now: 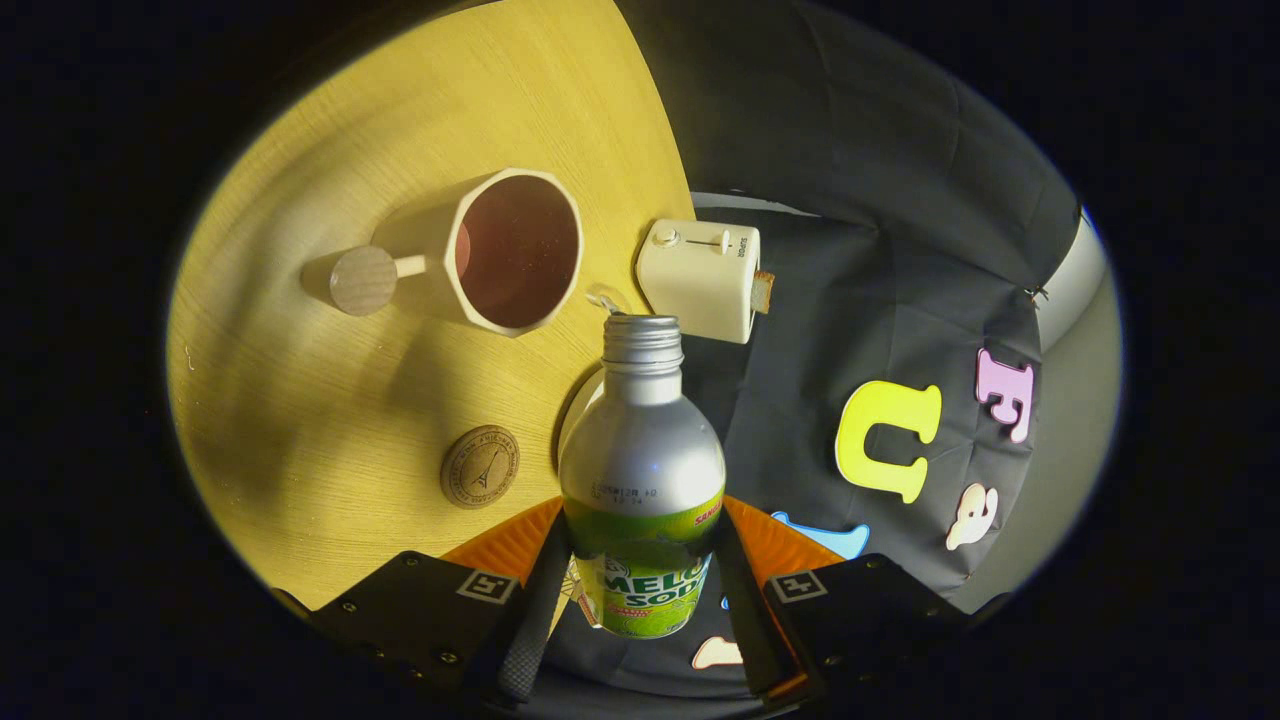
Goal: Take the bottle from table, then pour the juice into the cup, finally place the bottle on the coaster
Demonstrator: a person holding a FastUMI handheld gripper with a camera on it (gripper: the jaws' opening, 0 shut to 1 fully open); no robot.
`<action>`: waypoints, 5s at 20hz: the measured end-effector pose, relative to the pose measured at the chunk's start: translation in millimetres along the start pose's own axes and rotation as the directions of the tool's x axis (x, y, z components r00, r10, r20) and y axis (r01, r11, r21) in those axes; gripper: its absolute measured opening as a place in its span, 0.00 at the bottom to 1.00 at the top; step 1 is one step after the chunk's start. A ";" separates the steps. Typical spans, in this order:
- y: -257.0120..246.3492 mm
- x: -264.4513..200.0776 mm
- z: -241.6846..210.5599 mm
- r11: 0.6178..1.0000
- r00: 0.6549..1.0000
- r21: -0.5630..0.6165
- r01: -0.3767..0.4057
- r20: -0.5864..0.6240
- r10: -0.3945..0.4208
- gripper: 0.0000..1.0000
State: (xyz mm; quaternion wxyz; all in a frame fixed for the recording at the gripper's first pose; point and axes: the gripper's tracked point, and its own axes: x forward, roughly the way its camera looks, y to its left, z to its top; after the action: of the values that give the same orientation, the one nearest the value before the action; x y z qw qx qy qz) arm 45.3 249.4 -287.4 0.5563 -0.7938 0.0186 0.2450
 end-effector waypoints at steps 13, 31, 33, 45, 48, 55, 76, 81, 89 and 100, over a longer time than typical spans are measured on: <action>-16.2 0.2 -4.3 0.999 1.000 -0.043 0.023 0.003 -0.023 0.76; -29.8 0.2 -6.7 0.993 0.999 -0.107 0.041 0.019 -0.039 0.76; -31.3 -0.5 -8.1 0.993 0.999 -0.114 0.043 0.019 -0.041 0.76; -34.2 -4.0 -9.2 0.986 0.999 -0.161 0.042 0.022 -0.038 0.76; -36.6 -3.4 -7.2 0.981 0.999 -0.188 0.044 0.027 -0.040 0.76; -42.5 -1.5 1.1 0.977 0.998 -0.204 0.056 0.036 -0.050 0.76; -46.2 3.8 3.1 0.955 0.999 -0.294 0.049 0.032 -0.041 0.76; -45.8 3.2 8.9 0.944 0.998 -0.327 0.052 0.038 -0.042 0.76; -41.1 1.7 14.8 0.923 0.999 -0.381 0.049 0.040 -0.036 0.76; -38.9 3.0 14.4 0.906 0.999 -0.422 0.047 0.031 -0.037 0.76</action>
State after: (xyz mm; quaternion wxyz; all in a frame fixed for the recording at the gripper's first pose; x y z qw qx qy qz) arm 54.4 277.8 -258.4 0.3768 -0.8927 -0.0581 0.2402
